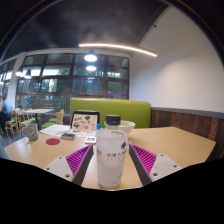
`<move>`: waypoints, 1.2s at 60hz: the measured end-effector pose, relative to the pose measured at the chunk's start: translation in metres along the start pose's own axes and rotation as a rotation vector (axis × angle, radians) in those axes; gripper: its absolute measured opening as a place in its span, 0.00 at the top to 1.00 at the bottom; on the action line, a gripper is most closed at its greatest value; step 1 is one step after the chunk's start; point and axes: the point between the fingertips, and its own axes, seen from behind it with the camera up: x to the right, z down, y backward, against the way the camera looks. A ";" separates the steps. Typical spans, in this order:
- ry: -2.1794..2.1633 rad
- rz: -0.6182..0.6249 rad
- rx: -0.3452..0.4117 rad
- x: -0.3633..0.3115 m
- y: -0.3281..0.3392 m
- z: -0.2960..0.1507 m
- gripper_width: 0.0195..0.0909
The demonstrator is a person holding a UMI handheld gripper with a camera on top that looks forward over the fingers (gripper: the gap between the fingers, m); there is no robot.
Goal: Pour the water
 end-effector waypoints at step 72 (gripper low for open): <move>1.830 0.003 0.169 -0.378 -0.158 -0.112 0.69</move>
